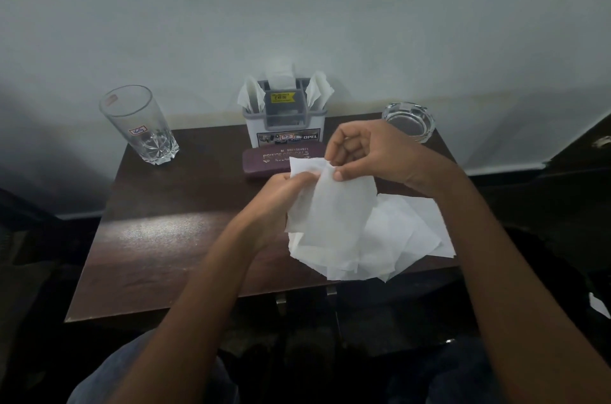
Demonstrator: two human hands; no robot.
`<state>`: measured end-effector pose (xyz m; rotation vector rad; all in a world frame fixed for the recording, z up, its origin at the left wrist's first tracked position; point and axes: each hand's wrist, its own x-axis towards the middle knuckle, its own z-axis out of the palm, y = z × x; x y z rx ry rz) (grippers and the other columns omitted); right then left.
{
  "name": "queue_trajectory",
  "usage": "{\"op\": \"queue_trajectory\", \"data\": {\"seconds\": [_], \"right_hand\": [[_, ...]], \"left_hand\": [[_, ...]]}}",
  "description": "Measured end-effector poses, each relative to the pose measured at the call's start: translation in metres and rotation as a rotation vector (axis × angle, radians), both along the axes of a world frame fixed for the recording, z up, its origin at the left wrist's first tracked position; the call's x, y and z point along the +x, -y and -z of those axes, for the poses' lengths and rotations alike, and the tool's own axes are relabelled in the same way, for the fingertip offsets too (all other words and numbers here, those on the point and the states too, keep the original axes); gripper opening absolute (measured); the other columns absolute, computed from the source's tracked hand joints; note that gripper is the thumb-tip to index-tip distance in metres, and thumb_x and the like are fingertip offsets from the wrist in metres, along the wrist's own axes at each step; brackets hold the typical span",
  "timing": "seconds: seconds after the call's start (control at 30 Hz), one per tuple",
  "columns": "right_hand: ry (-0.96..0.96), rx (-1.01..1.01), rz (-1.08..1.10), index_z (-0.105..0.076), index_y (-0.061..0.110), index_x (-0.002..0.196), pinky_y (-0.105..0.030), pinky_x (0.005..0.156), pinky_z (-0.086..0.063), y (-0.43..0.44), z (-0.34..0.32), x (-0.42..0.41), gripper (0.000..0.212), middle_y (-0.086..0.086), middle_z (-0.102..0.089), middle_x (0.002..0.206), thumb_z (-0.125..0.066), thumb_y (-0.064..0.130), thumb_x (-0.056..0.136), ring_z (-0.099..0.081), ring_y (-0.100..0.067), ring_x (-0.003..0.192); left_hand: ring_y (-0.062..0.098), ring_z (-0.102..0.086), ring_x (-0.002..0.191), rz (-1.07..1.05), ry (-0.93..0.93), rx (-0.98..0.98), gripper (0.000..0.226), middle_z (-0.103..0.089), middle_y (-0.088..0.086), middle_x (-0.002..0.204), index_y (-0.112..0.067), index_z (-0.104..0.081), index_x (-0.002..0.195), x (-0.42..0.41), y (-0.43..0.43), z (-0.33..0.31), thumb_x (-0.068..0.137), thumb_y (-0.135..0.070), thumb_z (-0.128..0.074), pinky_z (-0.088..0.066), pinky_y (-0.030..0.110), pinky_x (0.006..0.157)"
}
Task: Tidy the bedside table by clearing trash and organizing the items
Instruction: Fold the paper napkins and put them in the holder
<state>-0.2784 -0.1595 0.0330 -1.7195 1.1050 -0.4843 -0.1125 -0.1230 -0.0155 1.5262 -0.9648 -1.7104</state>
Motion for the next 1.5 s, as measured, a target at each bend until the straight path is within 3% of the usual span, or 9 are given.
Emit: {"op": "queue_trajectory", "data": {"seconds": [0.3,0.47,0.63,0.77,0.87,1.0,1.13,1.3,1.5], "right_hand": [[-0.024,-0.086,0.107,-0.064,0.005,0.100,-0.016,0.064,-0.051,-0.001,0.008,0.012,0.030,-0.011,-0.067,0.078,-0.069,-0.008,0.073,-0.061,-0.016,0.067],[-0.032,-0.067,0.101,-0.062,0.000,0.105,-0.009,0.055,-0.046,-0.001,0.015,0.016,0.032,-0.010,-0.064,0.075,-0.066,-0.011,0.075,-0.055,0.002,0.052],[0.054,-0.030,0.167,-0.062,0.003,0.105,-0.014,0.061,-0.049,0.000,0.022,0.016,0.033,-0.011,-0.066,0.080,-0.070,-0.007,0.074,-0.059,-0.011,0.064],[0.046,-0.098,0.360,-0.065,0.012,0.098,-0.022,0.072,-0.047,0.007,0.035,0.014,0.019,-0.004,-0.066,0.082,-0.070,0.012,0.080,-0.058,-0.011,0.072],[-0.044,-0.104,0.457,-0.067,0.009,0.088,-0.032,0.075,-0.050,0.010,0.053,0.011,0.007,-0.004,-0.064,0.076,-0.065,0.008,0.082,-0.059,-0.009,0.064],[-0.400,-0.107,0.258,-0.070,0.009,0.089,-0.024,0.066,-0.043,0.005,0.072,0.012,0.012,0.002,-0.059,0.076,-0.064,0.004,0.080,-0.056,-0.013,0.073],[-0.594,-0.184,0.148,-0.063,0.019,0.078,-0.027,0.067,-0.039,-0.001,0.087,0.024,0.012,0.007,-0.053,0.071,-0.063,0.008,0.075,-0.055,-0.021,0.078],[-0.533,-0.160,0.148,-0.056,0.024,0.060,-0.033,0.069,-0.046,0.001,0.086,0.023,0.026,0.008,-0.054,0.064,-0.059,0.001,0.072,-0.057,-0.020,0.074],[-0.302,-0.049,0.123,-0.058,0.018,0.059,-0.021,0.059,-0.045,0.003,0.057,0.013,0.028,0.000,-0.059,0.063,-0.071,-0.005,0.070,-0.053,-0.008,0.058]], "left_hand": [[0.018,-0.071,0.086,0.176,-0.326,0.160,0.064,-0.074,0.005,0.097,-0.013,-0.065,0.111,-0.001,-0.001,-0.004,0.090,-0.063,-0.031,-0.057,0.030,0.073],[0.019,-0.069,0.094,0.245,-0.252,0.111,0.039,-0.072,0.006,0.105,-0.014,-0.068,0.105,0.001,-0.004,-0.002,0.084,-0.045,-0.056,-0.054,0.036,0.086],[0.018,-0.071,0.081,0.257,-0.195,0.105,0.023,-0.073,0.007,0.093,-0.007,-0.067,0.100,0.007,-0.004,-0.001,0.085,-0.024,-0.062,-0.057,0.029,0.071],[0.018,-0.070,0.074,0.107,-0.189,0.112,0.017,-0.074,0.005,0.082,-0.006,-0.064,0.100,0.013,-0.001,-0.006,0.091,-0.017,-0.056,-0.055,0.033,0.068],[0.020,-0.067,0.076,-0.195,-0.161,-0.008,0.021,-0.070,0.010,0.090,-0.001,-0.059,0.109,0.024,0.007,-0.007,0.094,-0.014,-0.049,-0.056,0.034,0.070],[0.023,-0.060,0.085,-0.523,0.103,-0.149,0.023,-0.062,0.011,0.105,-0.004,-0.056,0.114,0.032,0.011,-0.002,0.096,-0.016,-0.046,-0.049,0.031,0.073],[0.023,-0.058,0.088,-0.587,0.059,-0.164,0.014,-0.061,0.003,0.092,-0.012,-0.055,0.106,0.032,0.013,-0.003,0.096,-0.017,-0.046,-0.048,0.033,0.076],[0.019,-0.058,0.078,-0.566,0.044,-0.158,0.009,-0.058,-0.002,0.080,-0.011,-0.053,0.099,0.033,0.012,-0.002,0.096,-0.017,-0.046,-0.048,0.030,0.067],[0.019,-0.059,0.080,-0.520,0.034,-0.152,0.009,-0.059,-0.003,0.081,-0.013,-0.054,0.097,0.030,0.009,-0.003,0.096,-0.018,-0.046,-0.050,0.032,0.071]]}}
